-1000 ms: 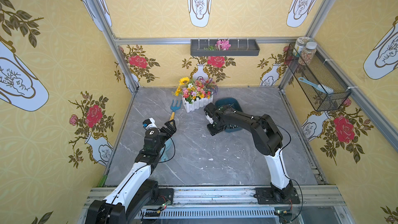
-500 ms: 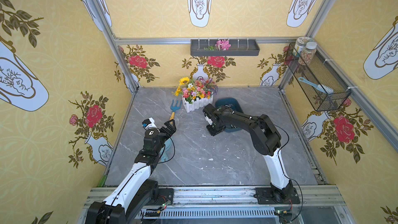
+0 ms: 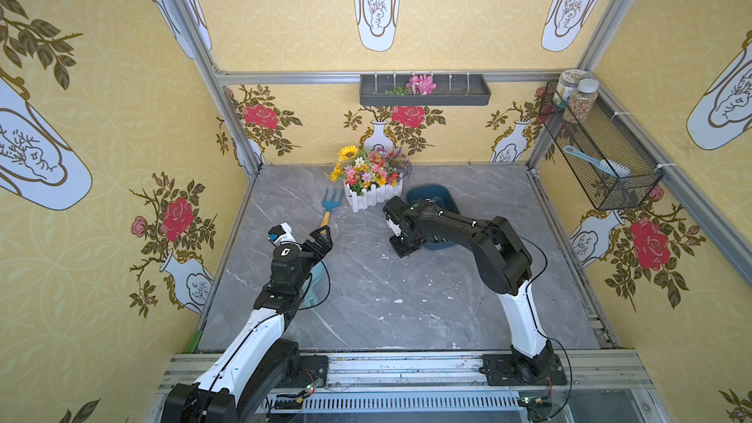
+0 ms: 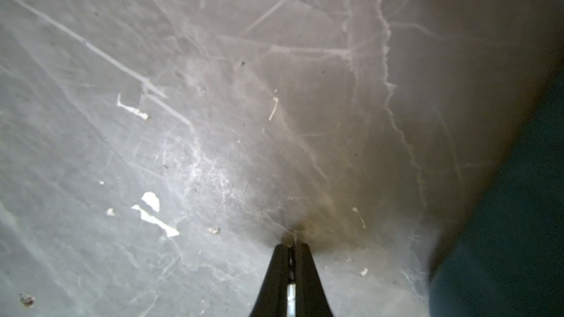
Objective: Put the bit on the desktop into the storage box
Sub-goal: Pick up the screwdriver bit from the center of the board.
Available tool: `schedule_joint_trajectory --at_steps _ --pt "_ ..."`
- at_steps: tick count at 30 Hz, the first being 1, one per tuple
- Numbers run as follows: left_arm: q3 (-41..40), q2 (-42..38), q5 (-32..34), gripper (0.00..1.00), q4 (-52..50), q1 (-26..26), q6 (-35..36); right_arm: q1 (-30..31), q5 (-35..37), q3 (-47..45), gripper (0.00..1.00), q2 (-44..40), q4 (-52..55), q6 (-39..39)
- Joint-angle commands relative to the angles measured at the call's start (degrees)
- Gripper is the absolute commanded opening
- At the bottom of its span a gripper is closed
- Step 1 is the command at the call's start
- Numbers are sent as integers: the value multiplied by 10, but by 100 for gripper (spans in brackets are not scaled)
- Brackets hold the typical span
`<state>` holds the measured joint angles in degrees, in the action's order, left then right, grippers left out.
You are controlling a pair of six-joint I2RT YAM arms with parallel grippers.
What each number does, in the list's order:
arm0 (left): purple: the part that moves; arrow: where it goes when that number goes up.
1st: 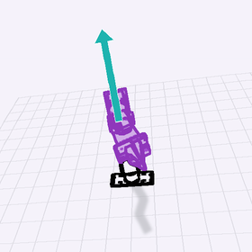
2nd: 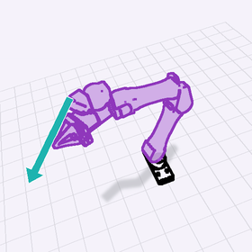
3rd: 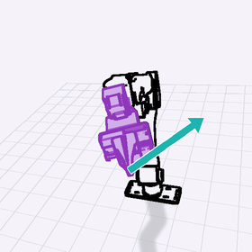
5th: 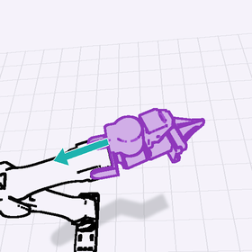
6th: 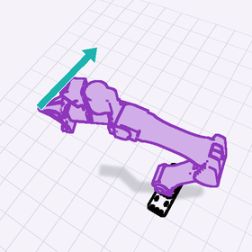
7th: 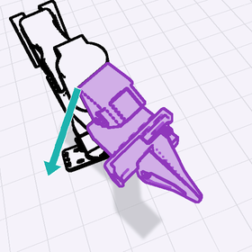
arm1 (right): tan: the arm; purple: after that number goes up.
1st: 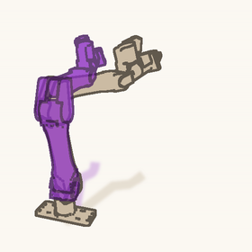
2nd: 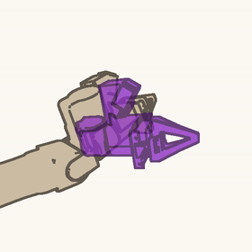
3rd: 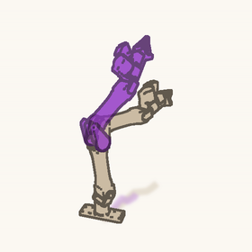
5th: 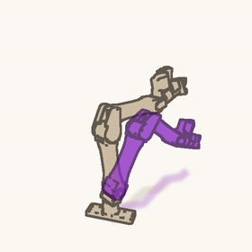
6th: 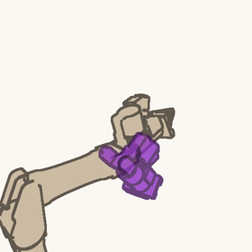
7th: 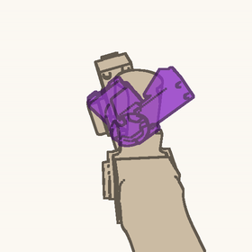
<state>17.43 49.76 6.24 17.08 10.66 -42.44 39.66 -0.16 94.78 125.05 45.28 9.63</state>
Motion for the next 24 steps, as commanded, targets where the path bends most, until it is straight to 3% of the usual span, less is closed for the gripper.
schedule_joint_trajectory --at_steps 1,4,9,24 --pt "-4 0 0 100 3 -1 5 1 -6 -5 7 -2 27 7" --pt "-4 0 0 100 3 -1 5 1 -5 -3 7 -1 30 7" --pt "-4 -2 0 100 2 -1 5 2 -1 -5 20 -1 41 5" --pt "-4 -4 2 100 1 -1 5 9 1 -12 21 -2 61 7"
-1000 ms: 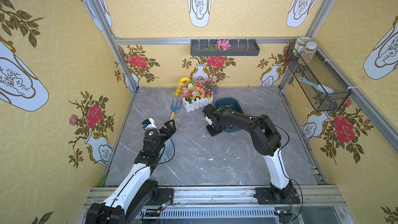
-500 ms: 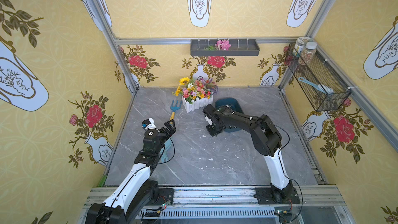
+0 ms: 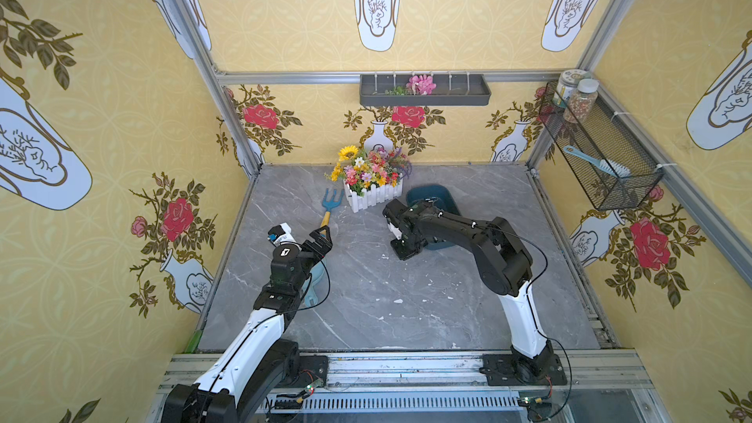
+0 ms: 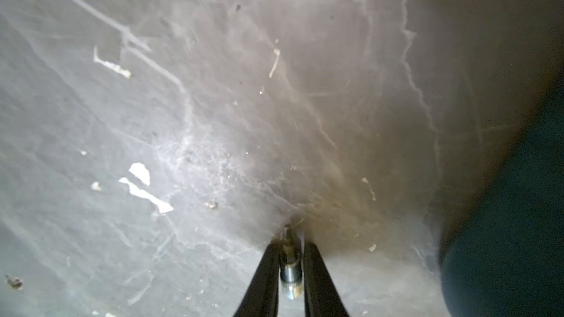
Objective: Put the bit on the desktop into the storage box
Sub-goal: Pick up the screwdriver bit from the center of the board, then place the screwdriver bit in the storage box.
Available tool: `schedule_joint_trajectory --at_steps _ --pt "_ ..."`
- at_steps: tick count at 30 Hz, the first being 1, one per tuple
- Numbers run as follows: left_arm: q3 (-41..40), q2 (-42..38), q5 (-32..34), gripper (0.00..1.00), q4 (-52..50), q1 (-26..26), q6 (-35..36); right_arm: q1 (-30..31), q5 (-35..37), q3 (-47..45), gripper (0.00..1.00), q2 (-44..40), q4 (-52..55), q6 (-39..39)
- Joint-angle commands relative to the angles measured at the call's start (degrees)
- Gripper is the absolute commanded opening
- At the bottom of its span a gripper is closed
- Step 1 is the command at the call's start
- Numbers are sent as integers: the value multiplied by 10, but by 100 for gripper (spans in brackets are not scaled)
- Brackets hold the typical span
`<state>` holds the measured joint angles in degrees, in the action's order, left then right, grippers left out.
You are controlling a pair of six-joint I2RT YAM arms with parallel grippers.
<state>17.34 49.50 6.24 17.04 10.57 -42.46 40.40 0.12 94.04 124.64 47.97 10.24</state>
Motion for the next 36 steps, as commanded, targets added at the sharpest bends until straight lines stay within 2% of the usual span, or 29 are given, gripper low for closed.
schedule_joint_trajectory --at_steps 1,10,24,36 --pt "-3 -2 2 100 2 0 5 2 -2 -4 21 4 34 1" --pt "-1 -2 3 100 0 -1 6 2 -2 -2 13 1 31 1" --pt "5 3 1 100 1 -1 6 0 -7 16 13 -44 34 6" --pt "8 6 0 100 1 -1 6 -64 -1 58 12 -92 53 -20"
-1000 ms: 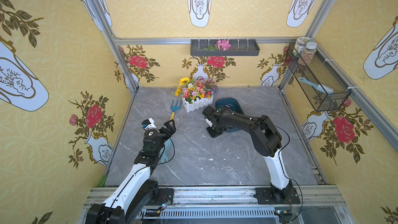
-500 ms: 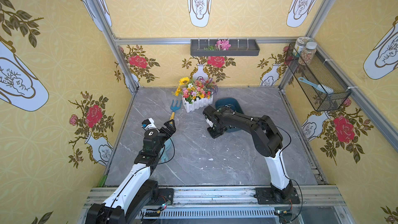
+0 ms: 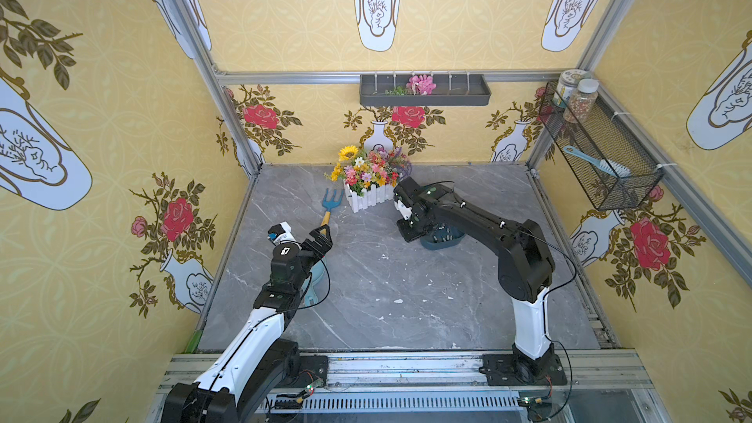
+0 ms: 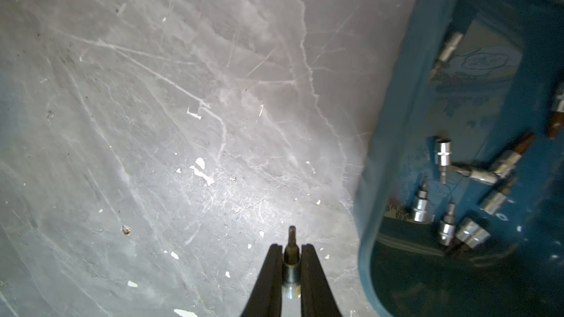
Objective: Put the bit on the desktop into the storage box
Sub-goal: Place the screwdriver bit in the storage box.
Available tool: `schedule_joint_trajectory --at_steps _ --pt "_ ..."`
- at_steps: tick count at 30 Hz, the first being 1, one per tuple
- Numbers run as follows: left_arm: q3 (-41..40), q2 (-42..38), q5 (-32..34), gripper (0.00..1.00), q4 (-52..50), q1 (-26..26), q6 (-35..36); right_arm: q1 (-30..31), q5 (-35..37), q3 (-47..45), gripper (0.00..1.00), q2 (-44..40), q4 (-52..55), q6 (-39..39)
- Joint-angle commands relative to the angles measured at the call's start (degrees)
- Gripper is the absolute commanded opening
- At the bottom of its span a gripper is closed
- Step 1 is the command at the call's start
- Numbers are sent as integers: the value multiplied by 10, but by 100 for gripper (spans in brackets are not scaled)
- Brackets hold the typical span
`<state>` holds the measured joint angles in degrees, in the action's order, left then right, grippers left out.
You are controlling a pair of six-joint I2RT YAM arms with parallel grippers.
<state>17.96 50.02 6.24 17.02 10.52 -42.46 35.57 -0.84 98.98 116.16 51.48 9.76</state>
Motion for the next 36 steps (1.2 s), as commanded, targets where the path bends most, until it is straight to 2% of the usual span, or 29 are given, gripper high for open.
schedule_joint_trajectory --at_steps 1,15,25,36 --pt "2 1 -1 100 1 -1 7 -24 10 11 12 -8 18 -17" --pt "-3 1 -6 100 9 -1 5 -127 40 44 12 43 -18 -44" --pt "-9 6 -6 100 16 -1 4 -142 55 79 12 109 -41 -43" --pt "-15 4 -7 100 20 0 0 -146 66 81 13 123 -45 -42"
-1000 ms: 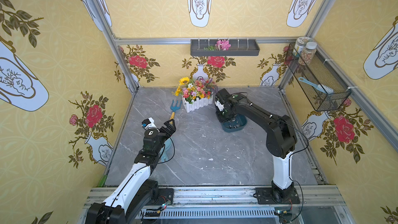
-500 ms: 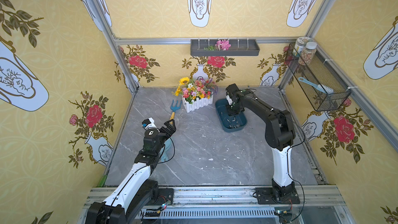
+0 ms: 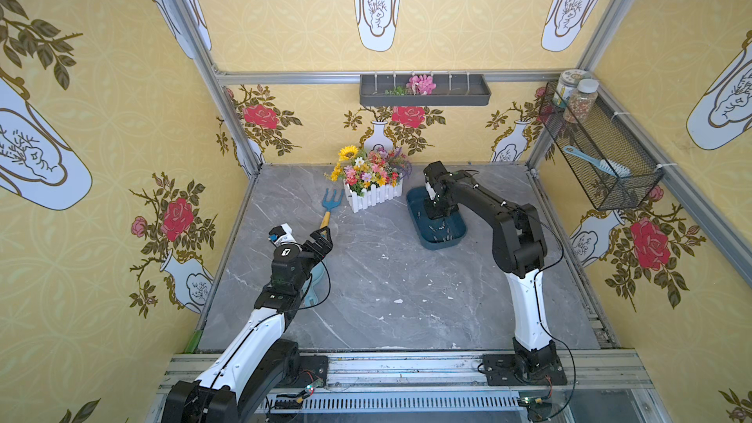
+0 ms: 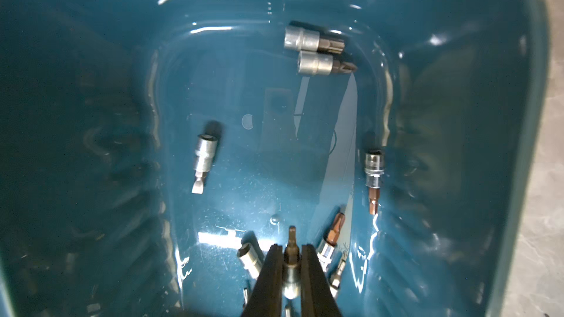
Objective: Put the bit on the desktop into the storage box
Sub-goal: Place the screwdriver bit in the storage box, then reset both arms
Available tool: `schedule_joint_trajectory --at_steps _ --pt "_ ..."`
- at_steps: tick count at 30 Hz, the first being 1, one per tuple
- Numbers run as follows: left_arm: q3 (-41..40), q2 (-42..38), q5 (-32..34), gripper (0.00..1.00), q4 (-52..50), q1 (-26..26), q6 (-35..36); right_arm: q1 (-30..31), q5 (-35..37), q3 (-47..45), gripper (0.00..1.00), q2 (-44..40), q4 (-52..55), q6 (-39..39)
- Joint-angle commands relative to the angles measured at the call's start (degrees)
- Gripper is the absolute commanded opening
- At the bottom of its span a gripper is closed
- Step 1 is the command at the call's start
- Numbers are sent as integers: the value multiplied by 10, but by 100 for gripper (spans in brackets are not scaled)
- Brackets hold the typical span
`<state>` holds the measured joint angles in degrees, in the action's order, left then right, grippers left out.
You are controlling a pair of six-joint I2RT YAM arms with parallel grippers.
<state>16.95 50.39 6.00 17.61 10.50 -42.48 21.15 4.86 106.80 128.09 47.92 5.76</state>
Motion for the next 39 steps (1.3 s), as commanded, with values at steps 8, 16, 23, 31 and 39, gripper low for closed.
schedule_joint_trajectory --at_steps 8,16,23,31,39 --pt "-7 0 -6 100 14 0 -3 -1 8 1 21 3 -14 -1" --pt "-6 -3 -5 100 14 0 -4 -1 4 -4 43 -23 -16 -2" --pt "-4 -8 3 100 4 -1 3 -1 15 -47 59 -78 -36 -2" --pt "1 -26 17 100 -18 -1 6 -1 15 -130 77 -175 -83 -13" --pt "7 -39 33 100 -36 -2 34 -7 49 -267 97 -317 -156 -13"
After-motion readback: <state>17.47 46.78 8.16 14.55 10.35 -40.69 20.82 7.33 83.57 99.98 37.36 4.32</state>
